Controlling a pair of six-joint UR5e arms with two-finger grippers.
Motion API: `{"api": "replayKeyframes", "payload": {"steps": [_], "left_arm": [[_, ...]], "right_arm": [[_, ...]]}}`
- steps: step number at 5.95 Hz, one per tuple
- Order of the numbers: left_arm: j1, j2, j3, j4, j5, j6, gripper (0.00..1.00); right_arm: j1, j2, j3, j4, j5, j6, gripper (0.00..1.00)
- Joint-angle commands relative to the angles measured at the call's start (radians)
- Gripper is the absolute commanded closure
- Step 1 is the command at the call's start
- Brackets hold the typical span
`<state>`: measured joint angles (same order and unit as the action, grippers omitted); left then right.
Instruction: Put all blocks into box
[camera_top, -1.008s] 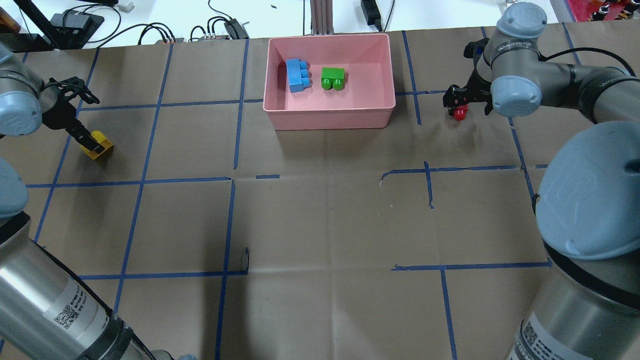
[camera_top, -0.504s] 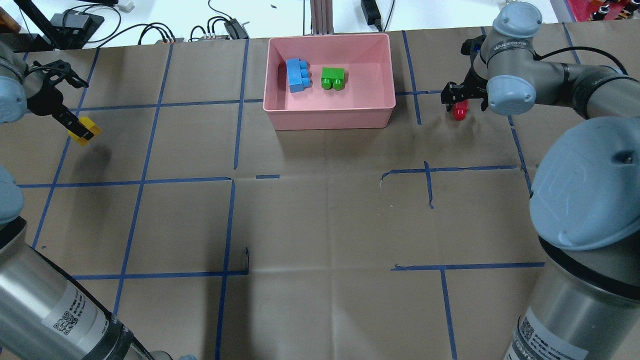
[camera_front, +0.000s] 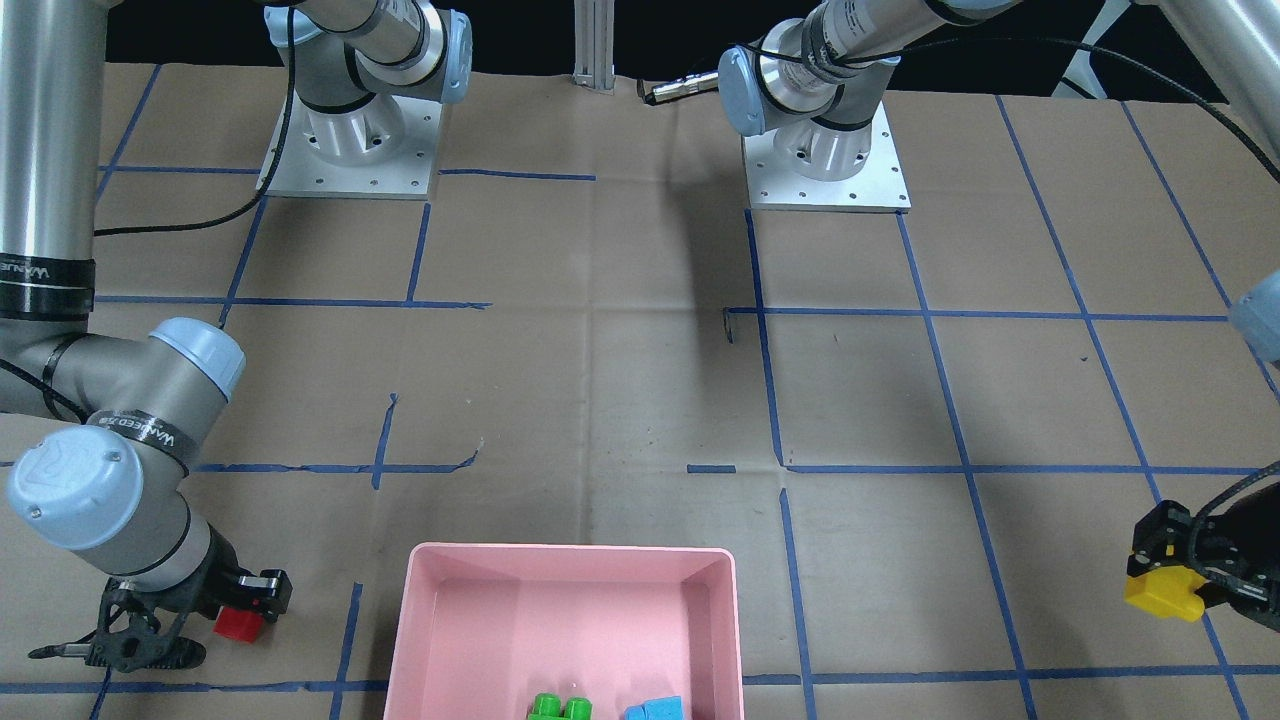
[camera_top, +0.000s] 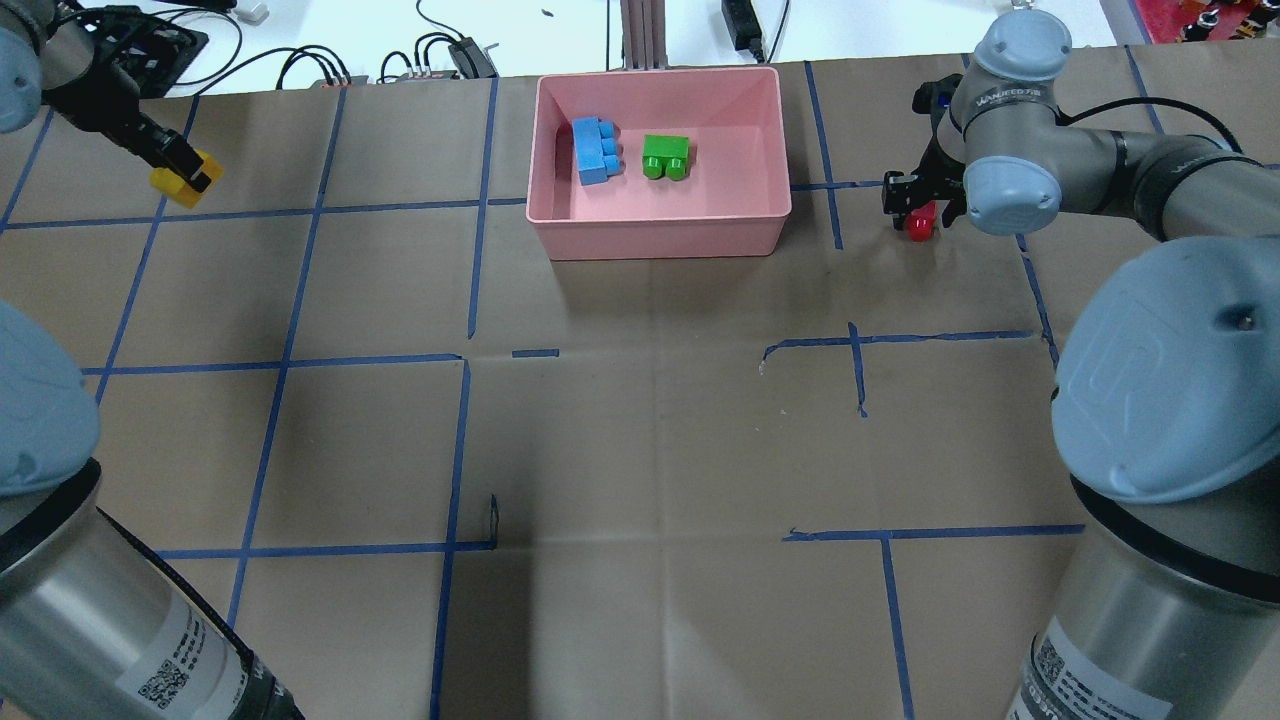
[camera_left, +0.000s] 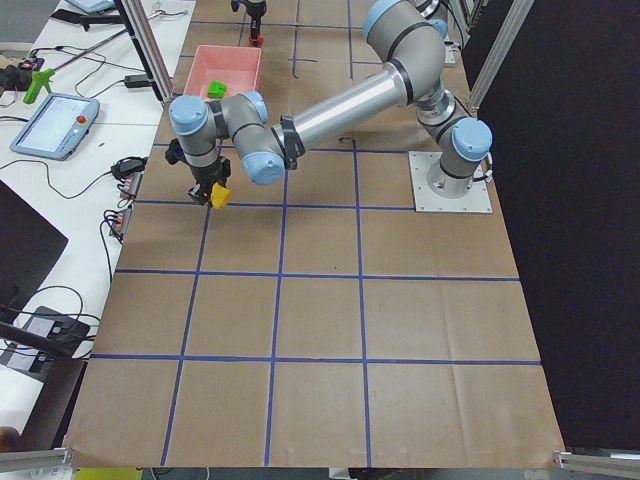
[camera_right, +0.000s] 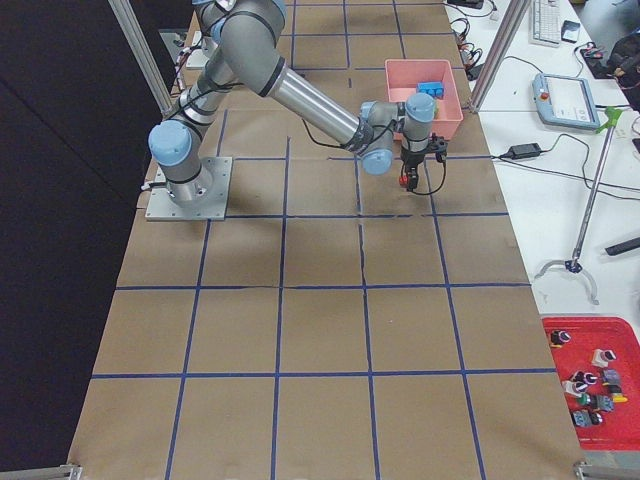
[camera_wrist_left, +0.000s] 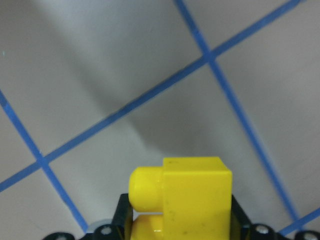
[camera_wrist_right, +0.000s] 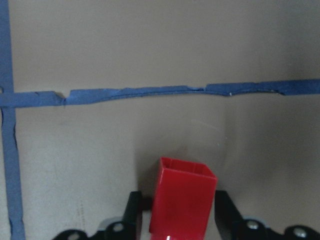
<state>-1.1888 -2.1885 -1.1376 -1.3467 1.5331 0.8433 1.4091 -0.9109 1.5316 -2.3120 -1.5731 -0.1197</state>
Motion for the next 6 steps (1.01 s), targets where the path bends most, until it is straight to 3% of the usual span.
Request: {"api": "replayKeyframes", "payload": {"steps": [1, 2, 4, 5, 6], "left_arm": [[-0.183, -0.005, 0.074, -0.051, -0.005, -0.372, 0.73], [-0.300, -0.036, 0.085, -0.036, -0.008, -0.570, 0.73], [-0.488, -0.130, 0.215, -0.034, -0.033, -0.934, 0.73], [-0.564, -0.201, 0.264, 0.010, -0.031, -1.039, 0.73], [-0.581, -0.250, 0.274, 0.108, -0.040, -1.053, 0.73]], "right_arm": [[-0.001, -0.015, -0.008, 0.006, -0.002, -0.001, 0.94], [0.001, -0.031, -0.021, 0.014, -0.002, -0.001, 0.94], [0.013, -0.126, -0.103, 0.088, 0.002, -0.061, 0.98], [0.049, -0.166, -0.189, 0.221, 0.010, -0.095, 0.98], [0.082, -0.187, -0.240, 0.276, 0.018, -0.172, 0.98]]}}
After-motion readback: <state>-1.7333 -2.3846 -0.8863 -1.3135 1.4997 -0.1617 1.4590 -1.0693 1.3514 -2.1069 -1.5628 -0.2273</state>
